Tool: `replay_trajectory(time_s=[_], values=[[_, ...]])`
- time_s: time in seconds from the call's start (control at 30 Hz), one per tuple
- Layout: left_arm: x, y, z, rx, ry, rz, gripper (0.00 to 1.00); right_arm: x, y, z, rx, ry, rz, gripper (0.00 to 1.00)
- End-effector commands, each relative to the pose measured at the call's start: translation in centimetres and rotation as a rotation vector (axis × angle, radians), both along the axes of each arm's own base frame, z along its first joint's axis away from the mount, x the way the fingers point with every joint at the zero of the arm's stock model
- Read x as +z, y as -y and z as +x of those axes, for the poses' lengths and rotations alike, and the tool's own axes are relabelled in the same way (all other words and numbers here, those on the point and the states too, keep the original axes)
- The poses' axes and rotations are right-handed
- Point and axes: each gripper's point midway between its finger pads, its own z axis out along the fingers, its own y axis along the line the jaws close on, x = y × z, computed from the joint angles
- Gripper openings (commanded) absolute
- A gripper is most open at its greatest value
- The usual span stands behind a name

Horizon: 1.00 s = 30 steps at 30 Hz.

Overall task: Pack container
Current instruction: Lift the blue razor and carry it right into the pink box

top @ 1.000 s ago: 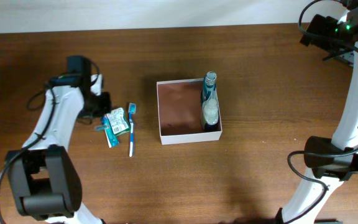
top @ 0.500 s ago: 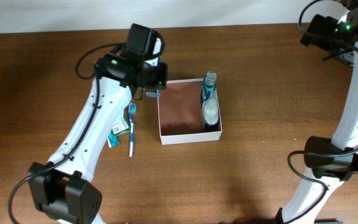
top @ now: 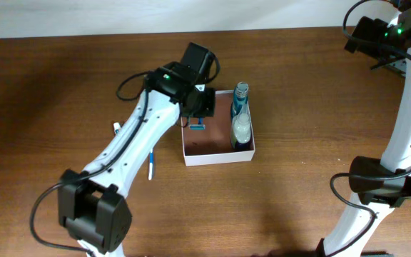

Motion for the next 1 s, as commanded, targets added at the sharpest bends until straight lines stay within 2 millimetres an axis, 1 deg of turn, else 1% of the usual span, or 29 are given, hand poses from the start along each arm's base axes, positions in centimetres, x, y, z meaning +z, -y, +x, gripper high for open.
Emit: replay_trajectory(time_s=[0.0, 0.27, 0.37, 0.57, 0.8, 0.97], values=[[-1.1, -0.1, 0.3, 0.065, -0.036, -0.002, 0.01, 0.6, 0.2, -0.5, 0.001, 0.008, -0.013, 0.98], [-5.2, 0.5, 0.0, 0.062, -0.138, 0.015, 0.01, 0.6, 0.2, -0.5, 0.001, 0.008, -0.013, 0.99], [-6.4, 0.6, -0.1, 0.061, -0.159, 0.03, 0.01, 0.6, 0.2, -0.5, 0.001, 0.007, -0.013, 0.98], [-7.3, 0.5, 0.2, 0.065, -0.165, 0.047, 0.01, 0.6, 0.2, -0.5, 0.001, 0.008, -0.013, 0.98], [-9.9, 0.5, 0.1, 0.064, -0.204, 0.082, 0.01, 0.6, 0.2, -0.5, 0.001, 0.008, -0.013, 0.98], [-10.2, 0.0, 0.4, 0.075, -0.19, 0.115, 0.01, 0.6, 0.2, -0.5, 0.001, 0.007, -0.013, 0.98]])
